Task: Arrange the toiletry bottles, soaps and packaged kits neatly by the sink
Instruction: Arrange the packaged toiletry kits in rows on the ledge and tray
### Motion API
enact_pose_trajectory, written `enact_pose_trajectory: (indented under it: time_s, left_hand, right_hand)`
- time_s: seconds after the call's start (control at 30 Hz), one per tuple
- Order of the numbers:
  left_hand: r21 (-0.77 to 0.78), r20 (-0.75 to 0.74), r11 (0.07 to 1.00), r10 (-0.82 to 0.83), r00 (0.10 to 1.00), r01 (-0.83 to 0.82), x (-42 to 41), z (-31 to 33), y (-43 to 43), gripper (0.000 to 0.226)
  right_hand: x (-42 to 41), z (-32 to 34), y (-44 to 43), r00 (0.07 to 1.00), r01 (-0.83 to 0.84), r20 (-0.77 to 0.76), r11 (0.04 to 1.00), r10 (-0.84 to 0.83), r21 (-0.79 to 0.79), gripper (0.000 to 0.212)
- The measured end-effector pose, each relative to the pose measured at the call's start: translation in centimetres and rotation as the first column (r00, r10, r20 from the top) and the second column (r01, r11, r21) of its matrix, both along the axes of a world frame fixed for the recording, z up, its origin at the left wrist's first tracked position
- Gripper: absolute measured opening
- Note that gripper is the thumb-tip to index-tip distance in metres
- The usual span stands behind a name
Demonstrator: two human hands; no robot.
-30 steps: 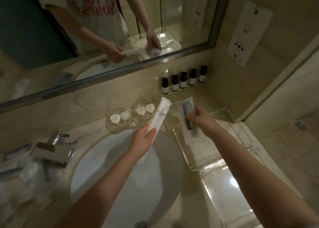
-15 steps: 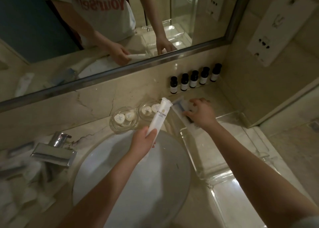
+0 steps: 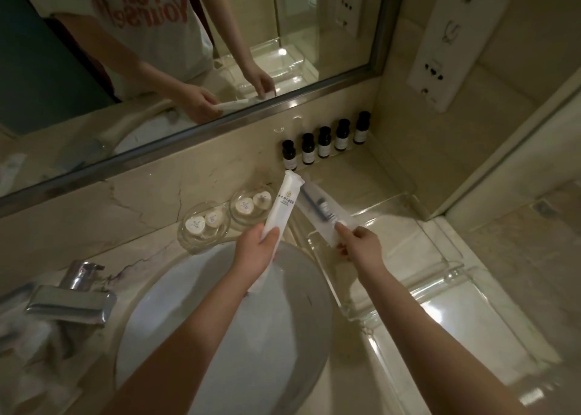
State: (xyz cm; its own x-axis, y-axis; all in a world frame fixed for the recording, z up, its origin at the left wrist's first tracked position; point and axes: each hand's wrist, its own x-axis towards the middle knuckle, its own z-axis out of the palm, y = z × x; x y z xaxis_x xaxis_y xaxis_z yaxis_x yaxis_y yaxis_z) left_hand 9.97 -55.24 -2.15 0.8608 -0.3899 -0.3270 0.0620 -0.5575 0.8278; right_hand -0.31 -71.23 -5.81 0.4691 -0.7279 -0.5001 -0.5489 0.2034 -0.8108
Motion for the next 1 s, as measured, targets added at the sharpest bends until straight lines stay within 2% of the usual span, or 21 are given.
enact_pose_trajectory:
  time_s: [0.17,0.4,0.47,0.57,0.87,1.0]
  left_hand:
    - [0.026,0.001,0.999,0.036,0.999,-0.036,0.6,-0.5,0.6,0.017]
    - [0.041,0.025,0.998,0.040,0.999,-0.041,0.8,-0.3,1.4,0.023]
    - [0.036,0.019,0.998,0.044,0.999,-0.045,0.8,-0.3,1.6,0.026]
    - [0.044,0.027,0.998,0.051,0.998,-0.052,0.9,-0.4,1.7,0.018]
    - [0.033,0.025,0.998,0.058,0.998,-0.059,0.9,0.0,1.7,0.016]
    - [0.041,0.022,0.998,0.036,0.999,-0.037,0.8,0.3,1.9,0.016]
  right_hand:
    - [1.7,0.7,1.5,0.993,0.025,0.111,0.997,-0.032,0.072,0.028]
    - [3.1,0.4,3.8,0.992,0.069,0.090,0.985,-0.084,0.160,0.029]
    - [3.4,0.3,3.7,0.993,0.088,0.064,0.986,-0.098,0.144,0.031]
    - [3.5,0.4,3.3,0.993,0.107,0.028,0.986,-0.112,0.131,0.034]
    - [3.7,0.3,3.3,0.996,0.082,0.008,0.986,-0.084,0.145,0.035]
    - [2.6,0.9,2.8,0.996,0.088,-0.033,0.994,-0.086,0.070,0.040]
